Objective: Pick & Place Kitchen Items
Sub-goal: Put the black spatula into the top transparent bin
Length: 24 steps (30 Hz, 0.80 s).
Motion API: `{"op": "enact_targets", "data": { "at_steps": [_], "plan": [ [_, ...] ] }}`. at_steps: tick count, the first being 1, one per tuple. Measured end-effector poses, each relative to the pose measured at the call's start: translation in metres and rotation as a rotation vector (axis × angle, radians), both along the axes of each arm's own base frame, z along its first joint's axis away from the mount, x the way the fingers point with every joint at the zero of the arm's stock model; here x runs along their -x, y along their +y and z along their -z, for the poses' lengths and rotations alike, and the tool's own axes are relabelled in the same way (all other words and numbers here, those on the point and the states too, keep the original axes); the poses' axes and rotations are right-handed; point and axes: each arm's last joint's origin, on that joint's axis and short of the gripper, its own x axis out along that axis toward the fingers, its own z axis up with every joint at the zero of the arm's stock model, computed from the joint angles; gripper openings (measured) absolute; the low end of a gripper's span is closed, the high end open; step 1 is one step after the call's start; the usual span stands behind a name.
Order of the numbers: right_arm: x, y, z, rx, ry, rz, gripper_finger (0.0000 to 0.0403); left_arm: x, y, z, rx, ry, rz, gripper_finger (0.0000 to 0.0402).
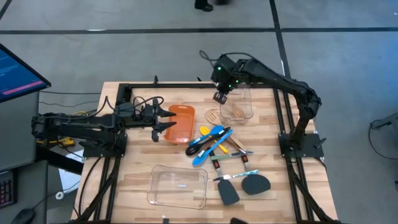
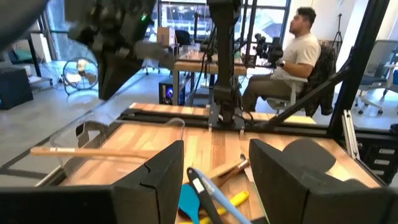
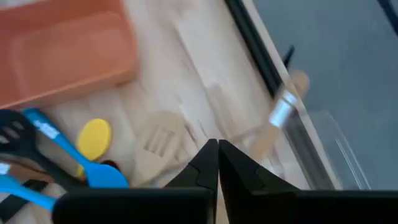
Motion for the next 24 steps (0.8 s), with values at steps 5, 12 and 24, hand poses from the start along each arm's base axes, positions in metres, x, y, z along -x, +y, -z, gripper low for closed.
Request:
{"op": "enact_targets", "data": {
  "at_steps": [5, 12, 24],
  "plan": [
    [-0.011, 0.025, 0.000, 0.021, 0.011, -0.129, 0.0002, 0.000, 0.000, 0.001, 0.048, 0.009, -0.001, 0.0169],
    [-0.026, 0.065, 0.000, -0.005, -0.006, -0.345, 0.0001, 0.000, -0.004, 0.005, 0.110, 0.037, 0.016, 0.0169],
    [0.028, 0.099, -0.001, 0.018, -0.159, -0.336, 0.0001, -0.001, -0.020, 0.010, 0.115, 0.095, 0.098, 0.0169]
  ]
}}
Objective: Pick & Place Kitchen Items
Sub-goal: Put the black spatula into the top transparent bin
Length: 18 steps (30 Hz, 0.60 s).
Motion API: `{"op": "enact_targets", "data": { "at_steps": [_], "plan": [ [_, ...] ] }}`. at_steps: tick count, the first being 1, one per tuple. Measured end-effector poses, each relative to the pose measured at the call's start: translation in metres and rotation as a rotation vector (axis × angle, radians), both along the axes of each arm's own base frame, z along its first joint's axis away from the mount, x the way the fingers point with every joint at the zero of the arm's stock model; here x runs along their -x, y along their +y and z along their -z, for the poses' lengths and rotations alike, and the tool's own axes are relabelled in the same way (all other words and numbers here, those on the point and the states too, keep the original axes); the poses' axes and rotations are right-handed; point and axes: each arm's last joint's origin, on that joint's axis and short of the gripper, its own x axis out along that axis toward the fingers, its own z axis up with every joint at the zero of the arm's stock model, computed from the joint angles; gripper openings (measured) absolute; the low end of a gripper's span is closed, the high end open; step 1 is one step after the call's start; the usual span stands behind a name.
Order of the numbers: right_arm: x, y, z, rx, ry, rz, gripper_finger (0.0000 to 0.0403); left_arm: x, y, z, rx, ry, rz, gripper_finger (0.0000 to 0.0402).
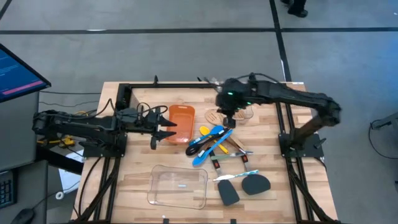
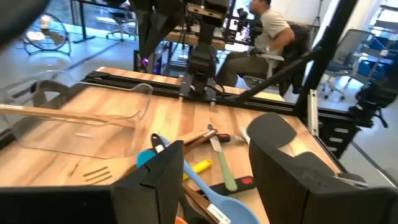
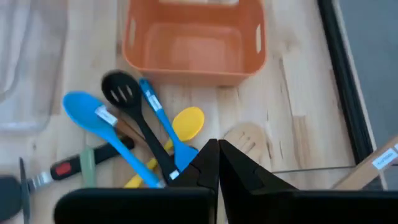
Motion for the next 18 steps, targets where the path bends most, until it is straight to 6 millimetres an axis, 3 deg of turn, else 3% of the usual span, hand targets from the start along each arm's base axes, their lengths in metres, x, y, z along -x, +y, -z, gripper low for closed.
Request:
{"op": "enact_targets", "data": {
  "at_steps": [11, 18],
  "plan": [
    [0.092, 0.034, 0.044, 0.013, -0.464, 0.010, 0.0001, 0.000, -0.001, 0.000, -0.008, 0.001, 0.003, 0.0169],
    [0.143, 0.047, 0.052, 0.105, -0.771, -0.047, 0.0001, 0.000, -0.001, 0.000, -0.011, 0.000, 0.003, 0.0169]
  ]
}}
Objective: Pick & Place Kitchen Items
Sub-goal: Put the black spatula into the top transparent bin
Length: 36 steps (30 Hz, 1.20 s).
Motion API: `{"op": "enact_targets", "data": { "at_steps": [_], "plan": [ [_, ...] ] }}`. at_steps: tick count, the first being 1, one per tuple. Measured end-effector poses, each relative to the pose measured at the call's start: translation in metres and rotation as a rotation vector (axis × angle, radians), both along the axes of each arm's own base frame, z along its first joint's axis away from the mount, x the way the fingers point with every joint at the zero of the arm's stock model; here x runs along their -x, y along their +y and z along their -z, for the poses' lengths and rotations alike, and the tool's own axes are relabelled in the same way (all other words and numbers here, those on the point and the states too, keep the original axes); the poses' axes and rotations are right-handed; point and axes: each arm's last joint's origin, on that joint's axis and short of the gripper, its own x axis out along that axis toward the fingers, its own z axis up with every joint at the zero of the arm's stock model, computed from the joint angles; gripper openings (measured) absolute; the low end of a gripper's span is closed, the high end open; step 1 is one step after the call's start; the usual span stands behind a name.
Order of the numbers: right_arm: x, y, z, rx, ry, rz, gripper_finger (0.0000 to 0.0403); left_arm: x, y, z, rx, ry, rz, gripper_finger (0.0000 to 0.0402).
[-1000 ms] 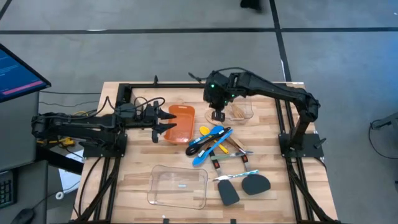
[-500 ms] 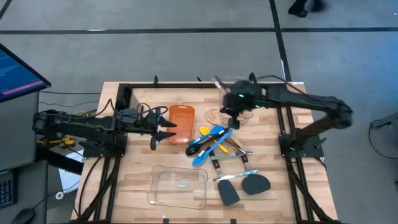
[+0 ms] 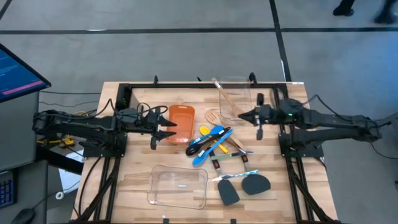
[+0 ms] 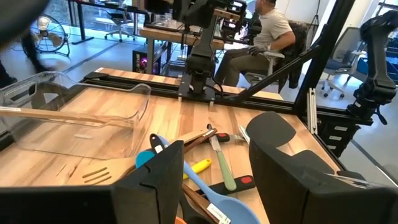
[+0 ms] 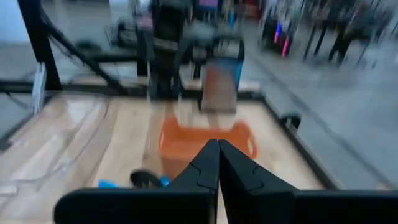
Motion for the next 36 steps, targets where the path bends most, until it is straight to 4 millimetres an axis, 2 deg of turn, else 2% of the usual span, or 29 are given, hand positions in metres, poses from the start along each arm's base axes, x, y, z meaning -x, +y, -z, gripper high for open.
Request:
{"op": "enact_targets", "data": {
  "at_steps": [7, 14, 23, 36],
  "plan": [
    [0.040, 0.005, 0.006, 0.023, -0.144, 0.022, 0.0001, 0.000, 0.000, 0.000, 0.000, 0.000, 0.000, 0.0169],
    [0.063, 0.008, 0.015, -0.032, -0.245, 0.015, 0.0001, 0.000, 0.000, 0.000, 0.000, -0.001, 0.000, 0.0169],
    [0.064, 0.008, 0.044, -0.136, -0.185, 0.020, 0.0001, 0.000, 0.000, 0.000, 0.002, -0.001, -0.001, 0.0169],
    [0.064, 0.008, 0.052, -0.186, -0.113, 0.030, 0.0001, 0.000, 0.000, 0.000, 0.002, -0.006, -0.001, 0.0169]
  ]
}}
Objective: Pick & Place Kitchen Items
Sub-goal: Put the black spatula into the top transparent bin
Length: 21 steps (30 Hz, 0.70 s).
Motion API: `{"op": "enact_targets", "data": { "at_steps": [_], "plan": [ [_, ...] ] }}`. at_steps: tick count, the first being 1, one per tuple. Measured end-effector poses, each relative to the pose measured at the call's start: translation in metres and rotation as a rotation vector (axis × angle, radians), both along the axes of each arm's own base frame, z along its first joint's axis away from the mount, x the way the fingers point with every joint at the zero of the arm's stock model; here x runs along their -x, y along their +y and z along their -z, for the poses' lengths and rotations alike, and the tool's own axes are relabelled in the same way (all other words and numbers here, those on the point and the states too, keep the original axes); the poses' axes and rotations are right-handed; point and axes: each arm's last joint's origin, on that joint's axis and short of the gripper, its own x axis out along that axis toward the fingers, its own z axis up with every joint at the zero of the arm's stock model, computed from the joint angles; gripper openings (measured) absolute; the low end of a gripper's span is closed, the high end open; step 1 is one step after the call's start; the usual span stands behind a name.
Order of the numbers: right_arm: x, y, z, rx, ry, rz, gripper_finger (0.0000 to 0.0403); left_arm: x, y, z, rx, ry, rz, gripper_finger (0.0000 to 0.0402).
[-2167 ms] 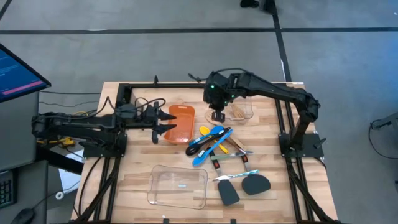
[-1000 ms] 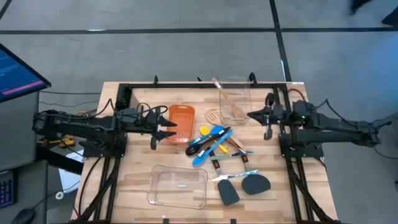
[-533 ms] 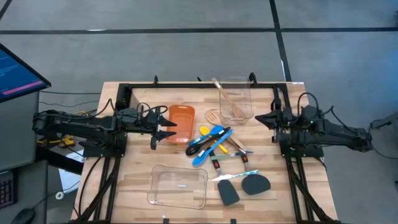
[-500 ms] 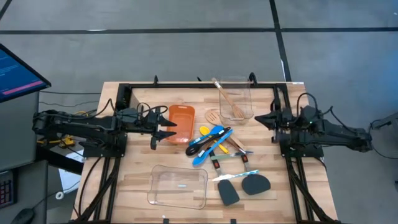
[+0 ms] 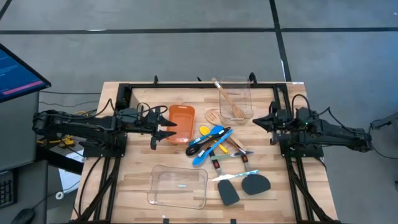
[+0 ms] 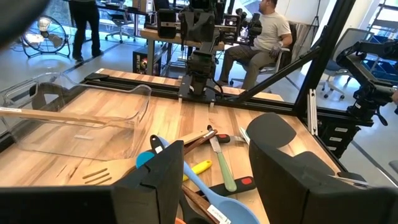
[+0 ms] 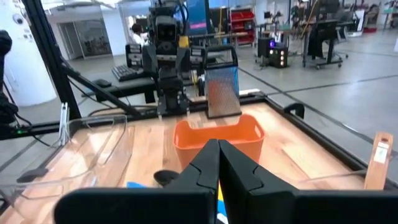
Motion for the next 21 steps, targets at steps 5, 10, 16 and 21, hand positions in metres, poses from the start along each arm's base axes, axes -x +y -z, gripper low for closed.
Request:
{"op": "enact_targets", "data": {
  "at_steps": [5, 10, 16, 21],
  "plan": [
    [0.0001, 0.0000, 0.0013, -0.002, 0.014, 0.000, 0.0001, 0.0000, 0.0000, -0.0003, 0.000, -0.003, 0.000, 0.0169],
    [0.0001, 0.0000, 0.0014, -0.001, 0.014, 0.000, 0.0001, -0.0001, 0.0000, -0.0009, 0.000, -0.009, 0.000, 0.0169],
    [0.0000, -0.0001, -0.0007, 0.004, -0.006, 0.002, 0.0001, -0.0002, 0.0000, -0.0015, 0.000, -0.016, 0.000, 0.0169],
    [0.0000, -0.0001, -0.0007, 0.005, -0.007, 0.003, 0.0001, -0.0002, 0.0000, -0.0016, 0.000, -0.016, 0.000, 0.0169]
  ]
}}
